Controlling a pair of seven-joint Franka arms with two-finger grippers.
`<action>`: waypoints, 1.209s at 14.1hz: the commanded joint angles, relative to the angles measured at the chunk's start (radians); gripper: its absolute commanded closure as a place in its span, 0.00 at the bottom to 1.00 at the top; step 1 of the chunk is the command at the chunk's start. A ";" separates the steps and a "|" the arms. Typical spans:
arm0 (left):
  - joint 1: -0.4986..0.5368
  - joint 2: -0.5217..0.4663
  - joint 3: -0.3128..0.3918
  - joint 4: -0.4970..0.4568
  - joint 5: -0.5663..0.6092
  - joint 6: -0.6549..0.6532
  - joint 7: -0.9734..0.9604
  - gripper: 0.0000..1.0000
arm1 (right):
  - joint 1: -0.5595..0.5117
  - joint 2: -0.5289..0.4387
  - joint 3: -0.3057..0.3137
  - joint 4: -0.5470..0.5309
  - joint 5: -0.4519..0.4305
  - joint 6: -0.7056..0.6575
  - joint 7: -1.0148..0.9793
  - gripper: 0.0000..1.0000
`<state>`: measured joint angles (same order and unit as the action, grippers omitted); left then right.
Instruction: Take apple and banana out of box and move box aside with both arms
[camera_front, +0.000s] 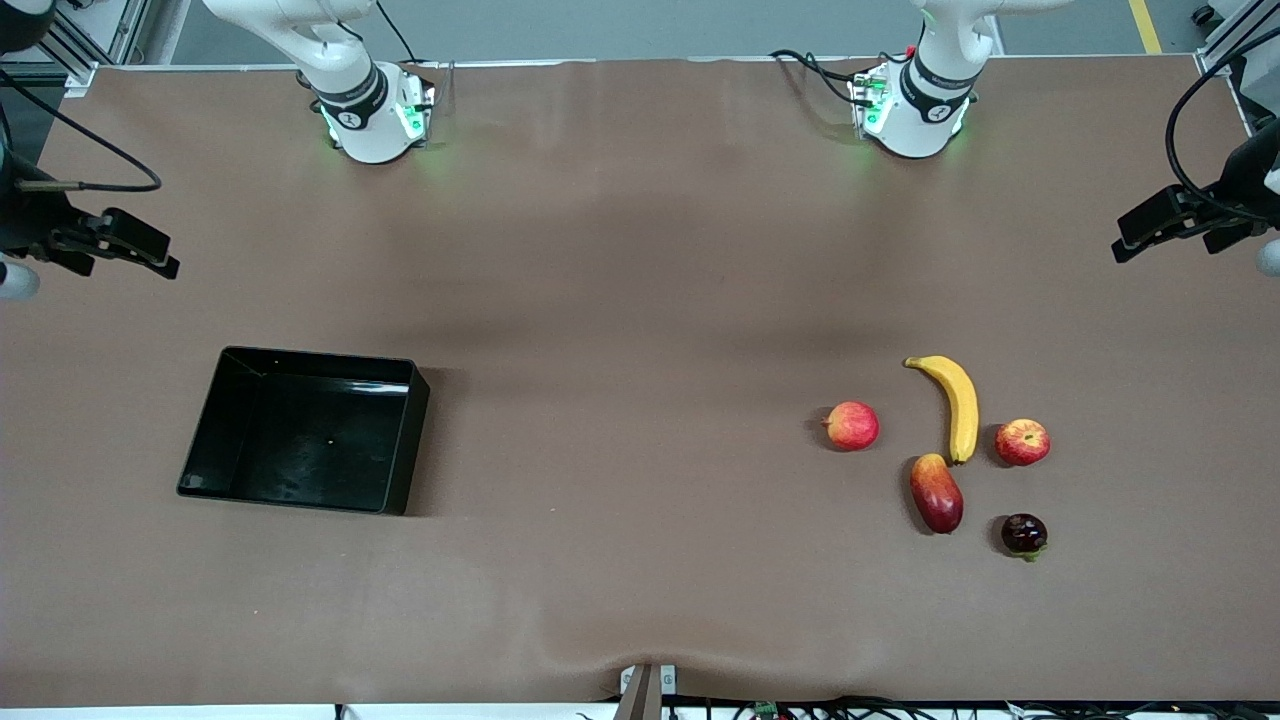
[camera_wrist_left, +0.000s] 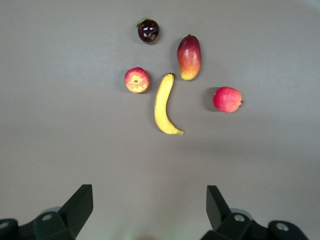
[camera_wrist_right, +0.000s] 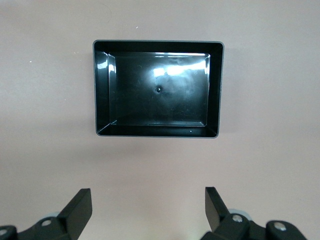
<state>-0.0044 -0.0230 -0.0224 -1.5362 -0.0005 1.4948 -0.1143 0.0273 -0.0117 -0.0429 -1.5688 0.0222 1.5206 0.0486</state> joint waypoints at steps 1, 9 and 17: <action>0.001 -0.043 -0.007 0.004 -0.016 -0.044 0.011 0.00 | -0.009 -0.008 0.011 0.026 -0.012 -0.046 -0.013 0.00; 0.003 -0.020 -0.045 0.045 -0.018 -0.018 0.010 0.00 | -0.020 -0.028 -0.014 0.023 -0.010 -0.099 -0.069 0.00; 0.003 -0.005 -0.042 0.057 -0.006 -0.021 0.010 0.00 | -0.021 -0.027 -0.011 0.029 -0.013 -0.115 -0.070 0.00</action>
<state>-0.0030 -0.0361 -0.0653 -1.5021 -0.0007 1.4788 -0.1157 0.0142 -0.0223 -0.0589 -1.5445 0.0221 1.4279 -0.0102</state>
